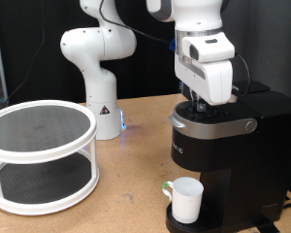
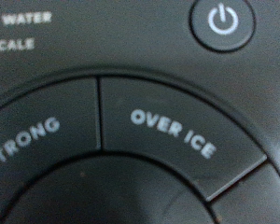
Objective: Make a cup of coffee with the keurig machine
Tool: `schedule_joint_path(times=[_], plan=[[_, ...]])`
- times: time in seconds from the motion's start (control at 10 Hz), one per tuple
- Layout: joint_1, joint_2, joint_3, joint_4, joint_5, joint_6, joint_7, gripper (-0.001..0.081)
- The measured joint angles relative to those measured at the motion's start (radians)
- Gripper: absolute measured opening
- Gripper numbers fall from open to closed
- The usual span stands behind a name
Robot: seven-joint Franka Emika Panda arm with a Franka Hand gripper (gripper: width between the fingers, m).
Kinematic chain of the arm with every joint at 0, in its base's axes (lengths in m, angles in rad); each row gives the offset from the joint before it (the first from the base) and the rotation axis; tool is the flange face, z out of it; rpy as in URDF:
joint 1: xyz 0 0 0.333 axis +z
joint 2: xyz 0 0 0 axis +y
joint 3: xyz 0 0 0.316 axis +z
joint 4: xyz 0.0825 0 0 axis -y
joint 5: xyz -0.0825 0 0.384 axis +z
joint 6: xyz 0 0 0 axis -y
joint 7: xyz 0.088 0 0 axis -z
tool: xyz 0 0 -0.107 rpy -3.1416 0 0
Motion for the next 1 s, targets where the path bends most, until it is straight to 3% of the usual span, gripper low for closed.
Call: schedule_joint_path(times=[1.0], plan=[[-0.001, 0.129, -0.016, 0.197, 0.001, -0.285, 0.003, 0.0002]])
